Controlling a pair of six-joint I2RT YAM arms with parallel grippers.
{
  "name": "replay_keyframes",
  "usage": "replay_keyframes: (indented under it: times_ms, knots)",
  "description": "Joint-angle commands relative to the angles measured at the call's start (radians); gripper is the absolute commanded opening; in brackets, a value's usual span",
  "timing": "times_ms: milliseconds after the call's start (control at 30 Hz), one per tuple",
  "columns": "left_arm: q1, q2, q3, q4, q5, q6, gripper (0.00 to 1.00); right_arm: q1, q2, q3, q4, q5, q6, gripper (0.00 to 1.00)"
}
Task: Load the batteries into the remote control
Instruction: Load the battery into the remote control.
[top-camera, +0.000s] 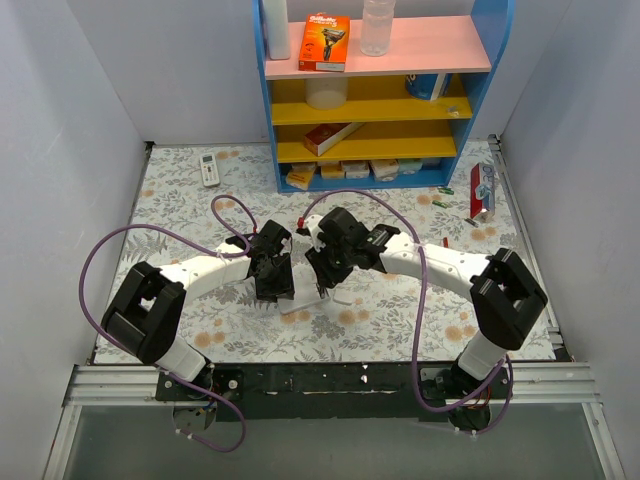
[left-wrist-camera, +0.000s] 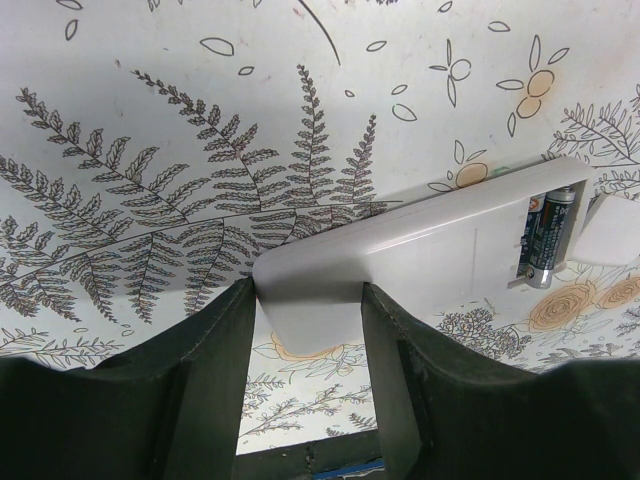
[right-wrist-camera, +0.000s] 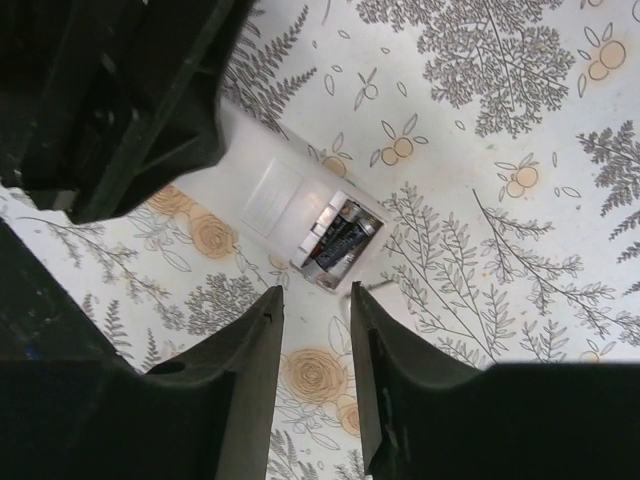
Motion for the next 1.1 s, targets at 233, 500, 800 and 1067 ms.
replay_keyframes:
  times_ms: [233, 500, 800, 1067]
  knots:
    - [-0.02, 0.053, -0.042, -0.007, -0.073, 0.003, 0.43, 0.043, 0.03, -0.027, 0.022, 0.131, 0.102, 0.42]
    - [-0.019, 0.05, -0.043, -0.008, -0.076, 0.003, 0.43, 0.063, 0.089, -0.017, 0.023, 0.188, 0.161, 0.43]
    - [-0.02, 0.049, -0.043, -0.011, -0.079, 0.001, 0.43, 0.07, 0.112, -0.018, 0.003, 0.236, 0.167, 0.43]
    - [-0.019, 0.052, -0.045, -0.011, -0.081, 0.001, 0.43, 0.07, 0.092, -0.012, -0.003, 0.225, 0.13, 0.41]
